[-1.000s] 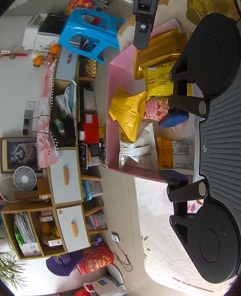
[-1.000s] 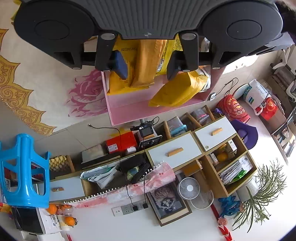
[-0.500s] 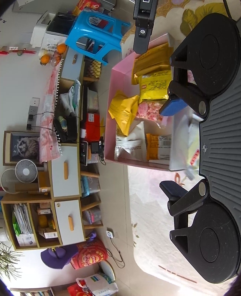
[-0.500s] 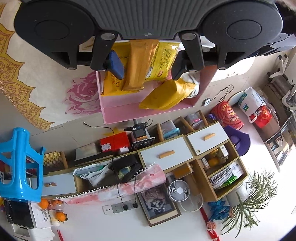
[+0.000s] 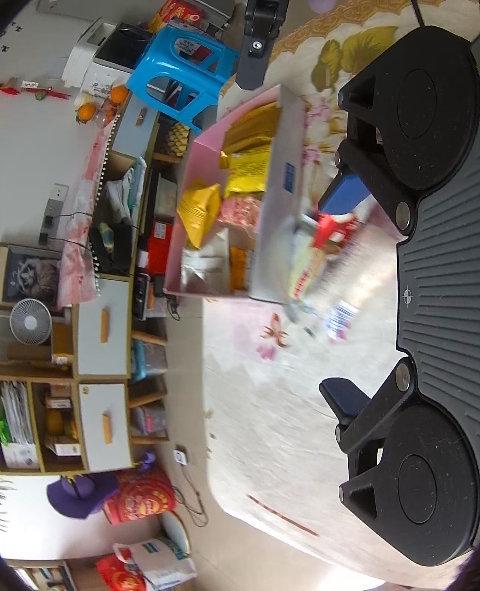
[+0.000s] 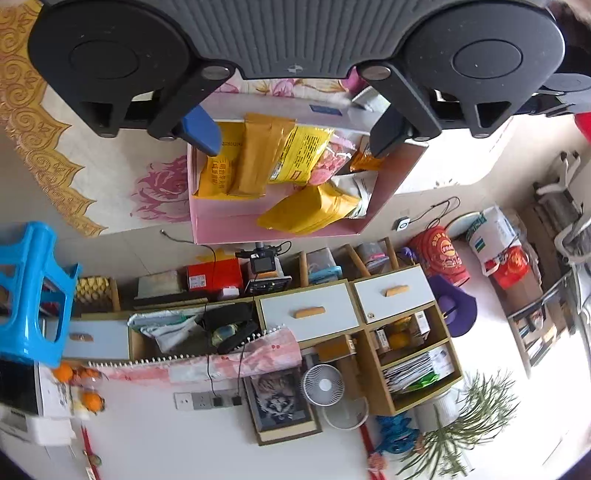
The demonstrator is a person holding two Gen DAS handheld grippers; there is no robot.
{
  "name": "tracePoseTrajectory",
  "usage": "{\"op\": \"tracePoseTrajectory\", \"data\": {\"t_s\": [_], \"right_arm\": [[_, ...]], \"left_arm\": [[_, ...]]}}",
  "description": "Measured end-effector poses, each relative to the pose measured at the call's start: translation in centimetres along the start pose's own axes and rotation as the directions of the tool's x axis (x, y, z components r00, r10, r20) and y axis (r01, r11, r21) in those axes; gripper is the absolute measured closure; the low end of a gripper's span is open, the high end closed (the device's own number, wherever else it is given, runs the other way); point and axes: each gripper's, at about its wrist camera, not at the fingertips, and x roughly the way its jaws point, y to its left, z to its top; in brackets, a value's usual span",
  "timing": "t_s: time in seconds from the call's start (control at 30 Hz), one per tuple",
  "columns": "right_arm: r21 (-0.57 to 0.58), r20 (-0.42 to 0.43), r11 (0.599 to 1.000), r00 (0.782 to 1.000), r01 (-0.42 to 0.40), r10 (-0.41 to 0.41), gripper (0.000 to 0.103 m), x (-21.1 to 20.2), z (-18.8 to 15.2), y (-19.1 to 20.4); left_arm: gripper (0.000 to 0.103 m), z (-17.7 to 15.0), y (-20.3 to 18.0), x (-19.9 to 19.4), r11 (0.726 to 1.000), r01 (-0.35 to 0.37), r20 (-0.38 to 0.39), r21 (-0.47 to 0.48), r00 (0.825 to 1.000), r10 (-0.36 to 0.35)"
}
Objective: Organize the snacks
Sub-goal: 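Move both tools back over the remaining snacks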
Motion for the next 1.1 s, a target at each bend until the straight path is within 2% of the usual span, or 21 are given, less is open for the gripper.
{"op": "tracePoseTrajectory", "data": {"t_s": [0.1, 0.33, 0.7, 0.93, 1.1], "right_arm": [[-0.074, 0.009, 0.997, 1.0, 0.007, -0.007, 0.015, -0.7, -0.5, 0.6], [-0.208, -0.004, 0.978, 1.0, 0.015, -0.016, 0.011, -2.3, -2.6, 1.2], [-0.278, -0.084, 0.96, 0.996, -0.021, -0.002, 0.011, -3.8, -6.6, 1.3], [-0.27, -0.116, 0.963, 0.993, -0.007, -0.025, 0.011, -4.1, -8.4, -0.3], [-0.249, -0.115, 0.968, 0.992, 0.022, -0.052, 0.011, -4.1, -8.5, -1.9]], "left_arm": [[0.006, -1.3, 0.6, -0.5, 1.0, -0.026, -0.019, 0.0, 0.999, 0.026], [0.006, -3.8, 1.7, -1.3, 0.999, -0.021, -0.062, 0.028, 0.998, 0.023], [0.006, -6.1, 2.2, -2.4, 0.996, -0.039, -0.048, 0.081, 0.998, 0.043], [0.006, -6.4, 0.4, -2.5, 0.993, 0.002, -0.032, 0.117, 0.999, 0.002], [0.006, -6.1, -1.2, -2.2, 0.993, 0.039, -0.022, 0.111, 0.999, -0.037]]}}
